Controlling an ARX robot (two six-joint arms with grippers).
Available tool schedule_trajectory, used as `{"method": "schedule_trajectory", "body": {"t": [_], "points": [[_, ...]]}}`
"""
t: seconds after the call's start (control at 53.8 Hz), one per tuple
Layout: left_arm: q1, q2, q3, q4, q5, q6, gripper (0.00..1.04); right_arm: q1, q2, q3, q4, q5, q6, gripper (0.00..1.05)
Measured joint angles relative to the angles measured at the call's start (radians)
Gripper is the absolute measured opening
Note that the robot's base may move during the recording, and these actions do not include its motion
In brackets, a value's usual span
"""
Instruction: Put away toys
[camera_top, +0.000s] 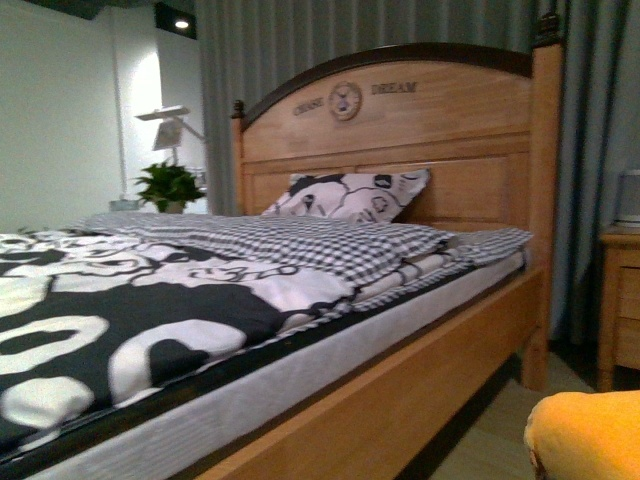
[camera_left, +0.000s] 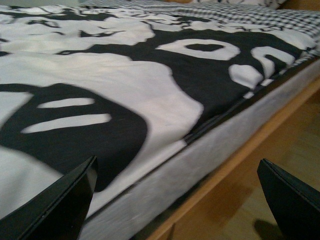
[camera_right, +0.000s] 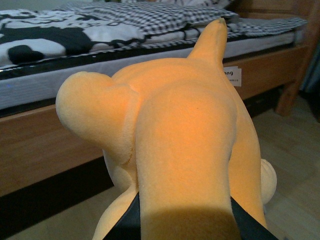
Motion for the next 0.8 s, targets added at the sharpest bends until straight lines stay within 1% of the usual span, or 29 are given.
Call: {"method": "schedule_trajectory", "body": {"t": [0.799], "points": [[0.0,0.0,0.0,0.0,0.0,0.0,0.99,0.0,0.0,0.0,0.0,0.003,0.001,0.18]]}}
